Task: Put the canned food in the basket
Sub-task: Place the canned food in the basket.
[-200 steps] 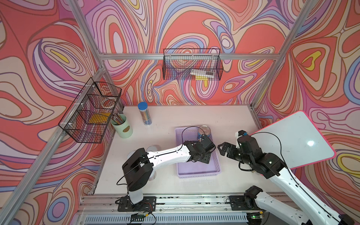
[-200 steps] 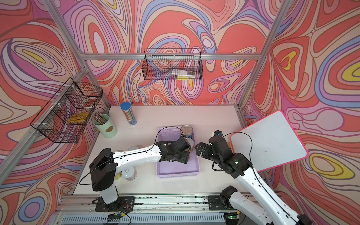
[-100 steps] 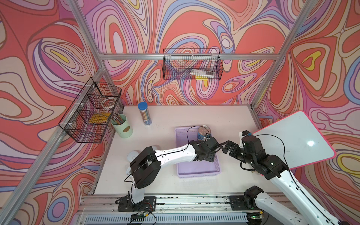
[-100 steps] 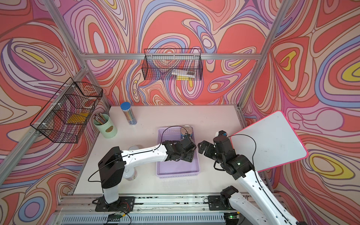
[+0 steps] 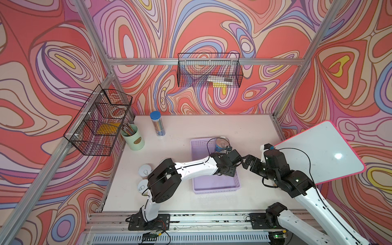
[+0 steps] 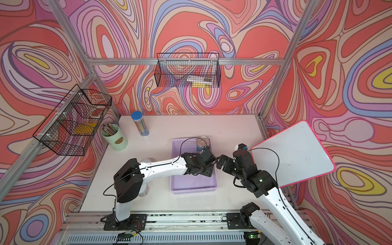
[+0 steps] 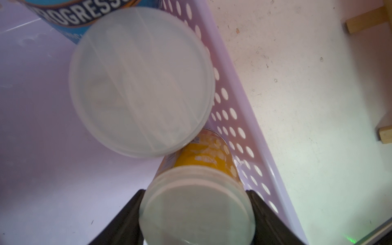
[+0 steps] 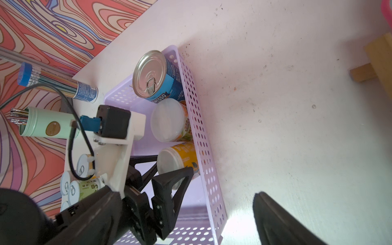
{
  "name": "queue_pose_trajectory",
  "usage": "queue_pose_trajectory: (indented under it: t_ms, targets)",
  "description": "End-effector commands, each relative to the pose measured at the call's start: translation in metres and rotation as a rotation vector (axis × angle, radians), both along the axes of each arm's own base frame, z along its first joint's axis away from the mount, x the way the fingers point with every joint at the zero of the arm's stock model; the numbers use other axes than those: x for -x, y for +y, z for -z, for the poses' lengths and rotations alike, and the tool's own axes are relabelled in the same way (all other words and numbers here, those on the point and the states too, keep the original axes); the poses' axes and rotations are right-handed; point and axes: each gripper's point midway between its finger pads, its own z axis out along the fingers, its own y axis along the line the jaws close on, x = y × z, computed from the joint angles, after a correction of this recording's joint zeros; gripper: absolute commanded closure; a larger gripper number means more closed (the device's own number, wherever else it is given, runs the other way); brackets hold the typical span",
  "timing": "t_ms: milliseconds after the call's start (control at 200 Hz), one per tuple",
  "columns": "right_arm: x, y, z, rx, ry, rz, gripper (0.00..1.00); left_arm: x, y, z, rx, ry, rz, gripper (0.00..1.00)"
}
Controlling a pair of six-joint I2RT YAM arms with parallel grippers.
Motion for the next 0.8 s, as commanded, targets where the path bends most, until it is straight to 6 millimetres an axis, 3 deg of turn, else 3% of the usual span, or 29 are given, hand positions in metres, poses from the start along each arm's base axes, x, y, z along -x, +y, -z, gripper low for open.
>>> queue_pose_trajectory:
  t_ms: [0, 546, 796]
  targets:
    - [0.0011, 0.0001, 0.0058, -0.002, 0.011, -0.002, 0.02, -0.0125, -0.0155, -0.016, 0.05, -0.056, -0.022, 0.56]
    - [0.002, -0.0003, 0.0055, 0.004, 0.02, -0.003, 0.02, -0.0118, -0.0194, -0.0108, 0.052, -0.041, -0.019, 0.12]
    - [0.003, -0.0044, 0.0052, 0.026, 0.02, 0.004, 0.02, -0.0108, -0.0184, -0.0135, 0.055, -0.038, -0.018, 0.1]
